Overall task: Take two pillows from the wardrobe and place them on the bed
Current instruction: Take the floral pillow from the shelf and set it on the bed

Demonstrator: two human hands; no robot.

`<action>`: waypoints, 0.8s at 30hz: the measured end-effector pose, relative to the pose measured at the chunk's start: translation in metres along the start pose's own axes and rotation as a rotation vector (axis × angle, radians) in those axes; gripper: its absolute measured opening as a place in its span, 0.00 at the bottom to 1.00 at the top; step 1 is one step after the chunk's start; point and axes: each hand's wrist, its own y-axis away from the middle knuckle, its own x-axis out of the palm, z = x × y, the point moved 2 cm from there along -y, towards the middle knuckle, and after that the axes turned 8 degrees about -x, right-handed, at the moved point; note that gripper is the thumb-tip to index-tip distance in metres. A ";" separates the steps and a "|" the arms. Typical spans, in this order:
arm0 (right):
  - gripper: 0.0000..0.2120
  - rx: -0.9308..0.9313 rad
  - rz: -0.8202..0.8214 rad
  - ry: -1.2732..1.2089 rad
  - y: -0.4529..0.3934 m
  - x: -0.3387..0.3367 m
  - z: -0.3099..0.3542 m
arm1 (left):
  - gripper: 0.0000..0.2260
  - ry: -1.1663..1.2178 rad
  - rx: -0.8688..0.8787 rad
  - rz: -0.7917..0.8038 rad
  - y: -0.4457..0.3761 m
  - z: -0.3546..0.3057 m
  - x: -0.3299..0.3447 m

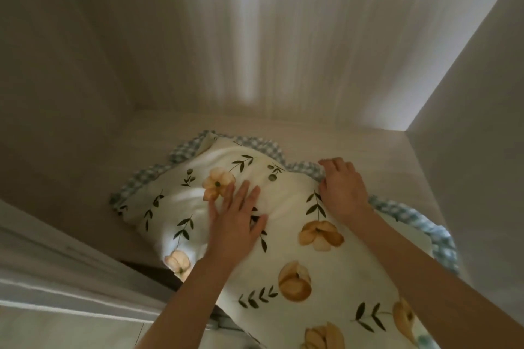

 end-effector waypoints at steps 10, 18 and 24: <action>0.22 -0.120 0.125 -0.178 0.005 0.019 0.036 | 0.14 0.141 -0.127 -0.351 0.052 0.016 0.001; 0.32 -0.112 0.146 -0.134 0.012 0.025 0.030 | 0.23 0.289 -0.419 -0.391 0.077 0.019 0.014; 0.36 -0.053 0.240 -0.145 0.012 0.024 0.021 | 0.41 0.776 -0.953 -0.407 0.113 -0.011 0.026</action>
